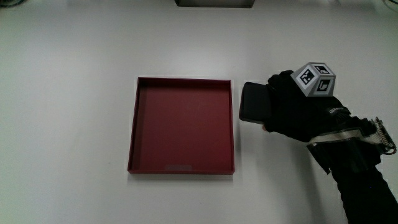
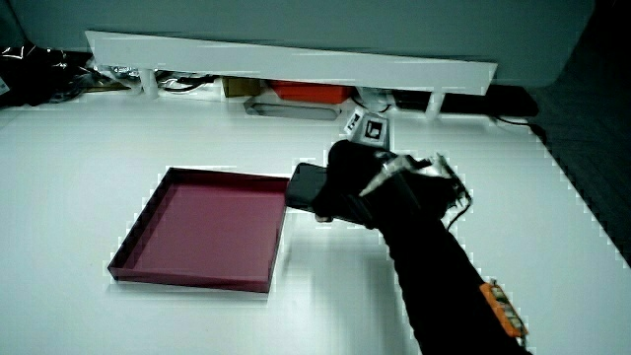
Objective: Place battery on desk
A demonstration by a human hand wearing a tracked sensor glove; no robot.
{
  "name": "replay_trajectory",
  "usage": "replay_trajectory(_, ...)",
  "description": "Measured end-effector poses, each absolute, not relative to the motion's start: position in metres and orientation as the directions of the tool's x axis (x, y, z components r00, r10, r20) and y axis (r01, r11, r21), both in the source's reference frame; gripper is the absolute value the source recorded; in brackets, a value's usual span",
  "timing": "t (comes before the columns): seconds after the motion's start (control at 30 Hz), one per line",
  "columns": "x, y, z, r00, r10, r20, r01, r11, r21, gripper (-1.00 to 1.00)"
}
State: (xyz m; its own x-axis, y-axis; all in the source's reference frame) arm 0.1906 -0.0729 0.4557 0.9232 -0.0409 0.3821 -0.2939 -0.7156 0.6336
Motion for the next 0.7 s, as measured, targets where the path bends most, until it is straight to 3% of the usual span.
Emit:
replay_trajectory(0.3, 0.230, -0.068, 0.498, 0.942, 0.069, 0.328, -0.188, -0.701, 0.688, 0.00)
replay_trajectory(0.7, 0.232, -0.058, 0.535, 0.951, 0.085, 0.299, -0.164, -0.680, 0.715, 0.00)
